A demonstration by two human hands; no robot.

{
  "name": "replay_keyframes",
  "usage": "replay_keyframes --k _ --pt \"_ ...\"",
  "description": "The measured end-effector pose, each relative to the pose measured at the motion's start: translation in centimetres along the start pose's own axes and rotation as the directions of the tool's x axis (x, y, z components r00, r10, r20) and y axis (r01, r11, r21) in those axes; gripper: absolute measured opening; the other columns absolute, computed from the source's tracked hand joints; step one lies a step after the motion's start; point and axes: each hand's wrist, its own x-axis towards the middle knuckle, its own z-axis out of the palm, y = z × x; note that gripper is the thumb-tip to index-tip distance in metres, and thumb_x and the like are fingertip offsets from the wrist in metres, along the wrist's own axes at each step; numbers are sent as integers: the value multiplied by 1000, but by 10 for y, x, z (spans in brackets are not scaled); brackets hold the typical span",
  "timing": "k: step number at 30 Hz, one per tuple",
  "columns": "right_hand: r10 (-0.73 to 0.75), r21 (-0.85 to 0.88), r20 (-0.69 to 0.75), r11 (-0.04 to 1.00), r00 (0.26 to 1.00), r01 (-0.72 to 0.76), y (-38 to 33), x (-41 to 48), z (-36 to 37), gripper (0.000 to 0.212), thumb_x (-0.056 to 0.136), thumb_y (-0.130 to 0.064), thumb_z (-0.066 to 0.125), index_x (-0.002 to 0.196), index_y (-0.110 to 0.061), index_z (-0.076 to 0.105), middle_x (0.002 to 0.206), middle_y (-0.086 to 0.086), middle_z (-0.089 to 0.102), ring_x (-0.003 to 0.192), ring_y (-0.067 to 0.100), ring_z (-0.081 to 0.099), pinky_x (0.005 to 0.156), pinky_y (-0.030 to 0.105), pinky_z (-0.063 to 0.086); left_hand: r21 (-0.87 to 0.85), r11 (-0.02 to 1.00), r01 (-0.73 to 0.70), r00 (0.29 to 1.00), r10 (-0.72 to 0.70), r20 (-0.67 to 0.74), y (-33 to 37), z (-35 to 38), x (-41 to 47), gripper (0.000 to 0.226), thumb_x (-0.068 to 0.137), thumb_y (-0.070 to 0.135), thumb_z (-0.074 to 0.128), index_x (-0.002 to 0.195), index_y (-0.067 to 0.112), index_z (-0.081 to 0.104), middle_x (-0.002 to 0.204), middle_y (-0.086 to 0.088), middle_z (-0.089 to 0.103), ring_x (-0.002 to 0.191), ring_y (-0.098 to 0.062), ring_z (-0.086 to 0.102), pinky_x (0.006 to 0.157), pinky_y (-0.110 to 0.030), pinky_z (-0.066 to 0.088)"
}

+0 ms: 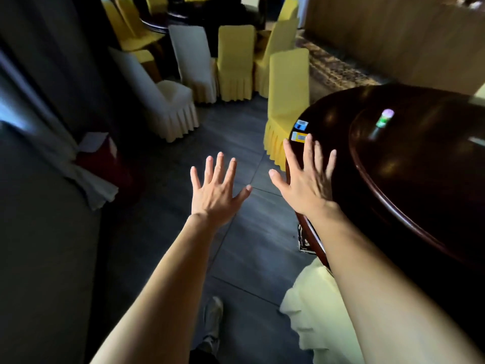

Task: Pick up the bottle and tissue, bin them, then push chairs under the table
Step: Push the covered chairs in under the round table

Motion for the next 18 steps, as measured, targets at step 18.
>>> replay_keyframes --k 18 --pt "128 24 36 991 991 -129 -104 293 99 87 90 -82 9 165 -38 3 173 21 -2 159 41 4 123 68 -4 -23 996 91 995 -92 -30 -164 -3 285 82 94 76 18 161 30 2 171 -2 -9 156 -28 -10 120 -64 -3"
